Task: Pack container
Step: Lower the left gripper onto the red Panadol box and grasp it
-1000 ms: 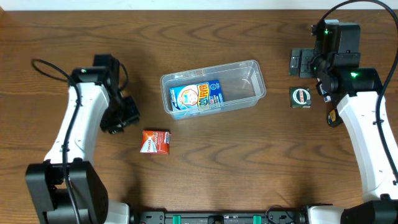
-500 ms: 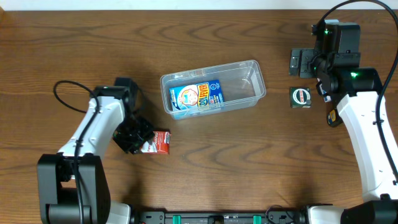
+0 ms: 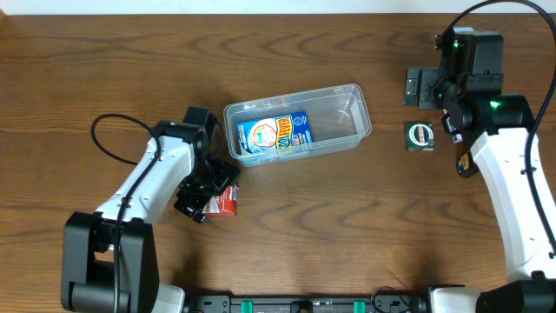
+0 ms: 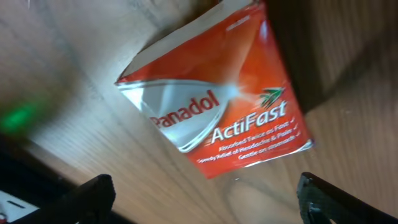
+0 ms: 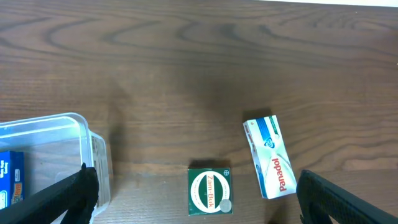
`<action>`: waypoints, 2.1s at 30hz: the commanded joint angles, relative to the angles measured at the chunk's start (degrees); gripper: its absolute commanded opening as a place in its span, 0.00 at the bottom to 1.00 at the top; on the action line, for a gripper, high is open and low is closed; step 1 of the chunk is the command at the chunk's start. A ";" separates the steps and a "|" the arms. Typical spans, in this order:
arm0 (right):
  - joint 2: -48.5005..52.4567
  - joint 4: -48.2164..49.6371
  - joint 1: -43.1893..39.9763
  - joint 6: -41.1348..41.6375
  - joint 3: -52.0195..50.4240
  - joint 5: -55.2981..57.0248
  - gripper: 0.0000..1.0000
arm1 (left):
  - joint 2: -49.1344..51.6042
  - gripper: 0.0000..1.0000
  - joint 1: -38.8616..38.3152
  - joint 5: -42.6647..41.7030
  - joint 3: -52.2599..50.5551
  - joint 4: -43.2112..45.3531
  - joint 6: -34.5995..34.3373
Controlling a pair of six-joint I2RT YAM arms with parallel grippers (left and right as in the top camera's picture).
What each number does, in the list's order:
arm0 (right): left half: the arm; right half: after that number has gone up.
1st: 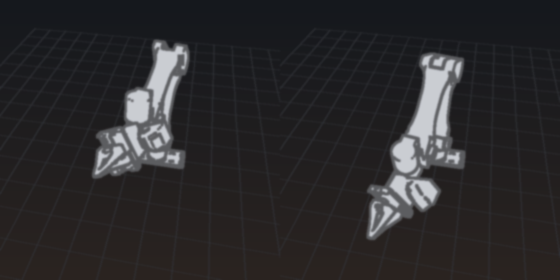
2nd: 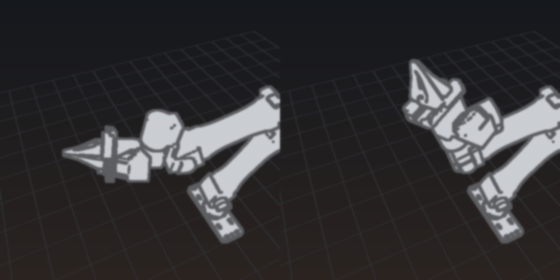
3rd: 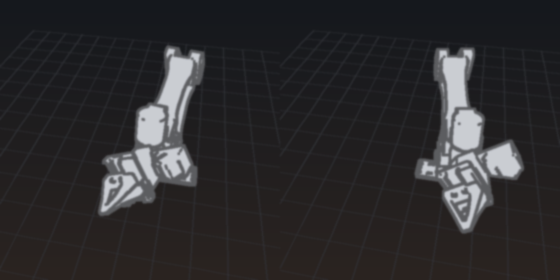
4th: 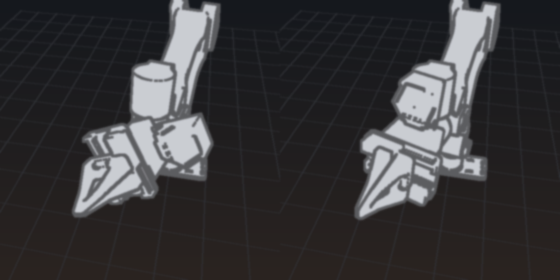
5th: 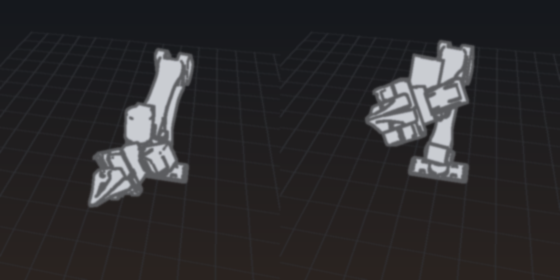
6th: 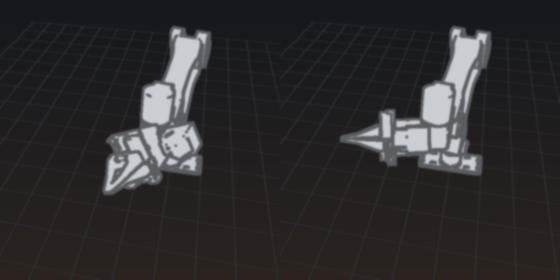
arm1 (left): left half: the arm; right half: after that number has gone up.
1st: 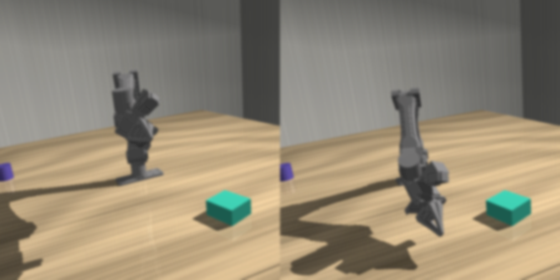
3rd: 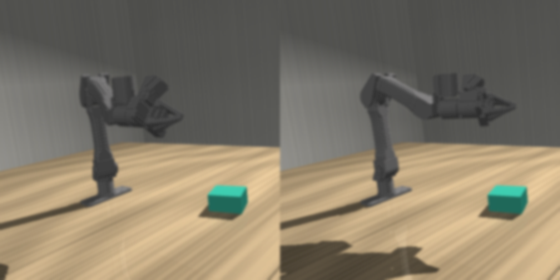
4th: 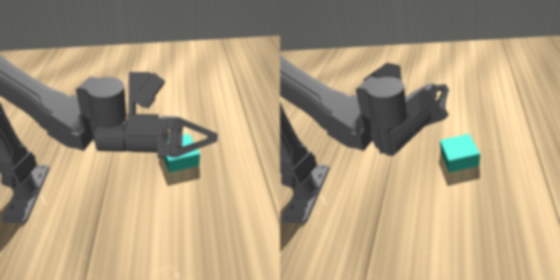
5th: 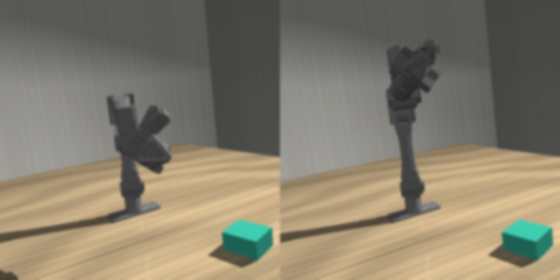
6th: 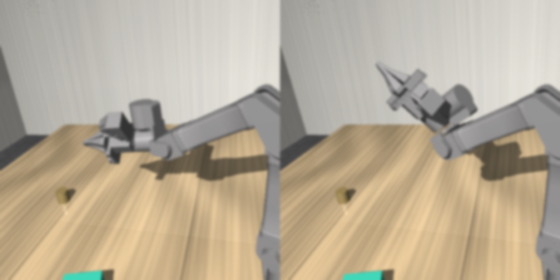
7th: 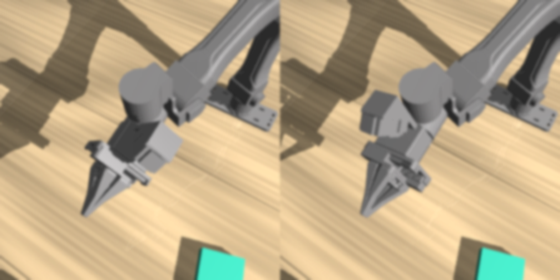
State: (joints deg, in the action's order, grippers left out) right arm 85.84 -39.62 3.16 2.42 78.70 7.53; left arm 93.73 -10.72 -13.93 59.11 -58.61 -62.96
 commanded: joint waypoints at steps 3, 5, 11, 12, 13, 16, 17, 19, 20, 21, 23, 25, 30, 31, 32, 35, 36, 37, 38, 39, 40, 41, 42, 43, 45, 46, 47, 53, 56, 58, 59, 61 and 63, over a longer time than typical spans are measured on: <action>-0.39 -0.04 -0.13 0.55 0.35 0.39 0.99 | -0.52 0.97 -0.09 6.69 -0.26 -0.98 -7.21; -0.39 -0.04 -0.13 0.55 0.35 0.42 0.99 | -0.52 0.98 -0.09 7.67 -0.44 -1.29 -10.82; -0.39 -0.04 -0.13 0.55 0.35 0.39 0.98 | -0.50 0.99 -0.52 9.55 -0.79 2.78 -14.95; -0.39 -0.04 -0.13 0.55 0.35 0.42 0.99 | -0.50 1.00 -0.72 10.21 -0.92 3.78 -14.95; -0.39 -0.04 -0.13 0.55 0.35 0.42 0.99 | -0.50 1.00 -0.96 10.64 -1.01 4.68 -14.99; -0.39 -0.04 -0.13 0.55 0.35 0.42 0.99 | -0.50 1.00 -1.49 10.67 -1.79 6.93 -14.99; -0.39 -0.04 -0.13 0.55 0.35 0.42 0.99 | -0.50 1.00 -1.55 10.93 -2.23 7.26 -15.21; -0.39 -0.04 -0.13 0.55 0.35 0.39 0.99 | -0.50 1.00 -1.60 11.02 -3.41 7.76 -15.43; -0.39 -0.04 -0.13 0.55 0.35 0.39 0.99 | -0.50 1.00 -1.60 11.02 -4.02 7.87 -15.61; -0.39 -0.04 -0.13 0.55 0.35 0.42 0.99 | -0.50 1.00 -1.60 10.99 -4.81 7.96 -15.87; -0.39 -0.04 -0.13 0.55 0.35 0.42 0.99 | -0.50 1.00 -1.60 10.97 -6.12 8.00 -16.72; -0.39 -0.04 -0.13 0.55 0.35 0.39 0.99 | -0.50 1.00 -1.57 10.99 -7.61 9.22 -16.90; -0.39 -0.04 -0.13 0.55 0.35 0.42 0.99 | -0.50 1.00 -1.60 10.51 -9.31 12.48 -16.85; -0.39 -0.04 -0.13 0.55 0.35 0.39 0.99 | -0.50 1.00 -1.60 10.51 -9.31 12.68 -16.85; -0.39 -0.04 -0.13 0.55 0.35 0.42 0.99 | -0.50 1.00 -1.57 10.51 -9.31 12.79 -16.85; -0.39 -0.04 -0.13 0.55 0.35 0.39 0.99 | -0.50 1.00 -1.60 10.51 -9.31 12.92 -16.83; -0.39 -0.04 -0.13 0.55 0.35 0.42 0.99 | -0.50 1.00 -1.57 10.51 -9.31 12.90 -16.79; -0.39 -0.04 -0.13 0.55 0.35 0.39 0.99 | -0.50 1.00 -1.60 10.51 -9.31 12.90 -16.57; -0.39 -0.04 -0.13 0.55 0.35 0.42 0.99 | -0.50 1.00 -1.60 10.47 -9.31 12.87 -16.20; -0.39 -0.04 -0.13 0.55 0.35 0.39 0.99 | -0.50 0.99 -1.60 10.27 -9.31 12.87 -15.63; -0.39 -0.04 -0.13 0.55 0.35 0.39 0.99 | -0.50 0.99 -1.60 10.01 -9.31 12.87 -14.84; -0.39 -0.04 -0.13 0.55 0.35 0.42 0.99 | -0.50 0.98 -1.60 9.86 -9.31 12.87 -14.23; -0.39 -0.04 -0.13 0.55 0.35 0.42 0.99 | -0.50 0.98 -1.60 9.66 -9.31 12.87 -13.75; -0.39 -0.04 -0.13 0.55 0.35 0.42 0.99 | -0.50 0.98 -1.60 9.55 -9.31 12.85 -13.53; -0.39 -0.04 -0.13 0.55 0.35 0.42 0.99 | -0.50 0.95 -1.60 9.44 -9.31 12.87 -13.11; -0.39 -0.04 -0.13 0.55 0.35 0.39 0.99 | -0.50 0.92 -1.60 9.46 -9.31 12.90 -13.14; -0.39 -0.04 -0.13 0.55 0.35 0.39 0.99 | -0.50 0.89 -1.57 9.49 -9.31 12.94 -13.16; -0.39 -0.04 -0.13 0.55 0.35 0.42 0.99 | -0.50 0.79 -1.60 9.49 -9.31 13.14 -12.48; -0.39 -0.04 -0.13 0.55 0.35 0.39 0.99 | -0.50 0.74 -1.60 9.49 -9.31 13.18 -12.04; -0.39 -0.04 -0.13 0.55 0.35 0.42 0.99 | -0.50 0.73 -1.57 9.51 -9.31 13.25 -12.04; -0.39 -0.04 -0.13 0.55 0.35 0.39 0.99 | -0.50 0.73 -1.57 9.51 -9.31 13.38 -12.04; -0.39 -0.04 -0.13 0.55 0.35 0.42 0.99 | -0.50 0.72 -1.57 9.51 -9.31 14.01 -11.28; -0.39 -0.04 -0.13 0.55 0.35 0.42 0.99 | -0.52 0.72 -1.57 9.51 -9.29 14.84 -9.86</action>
State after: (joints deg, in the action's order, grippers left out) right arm 85.84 -39.64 3.16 2.42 78.70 7.53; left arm 93.71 -12.21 -4.73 50.04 -44.36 -75.09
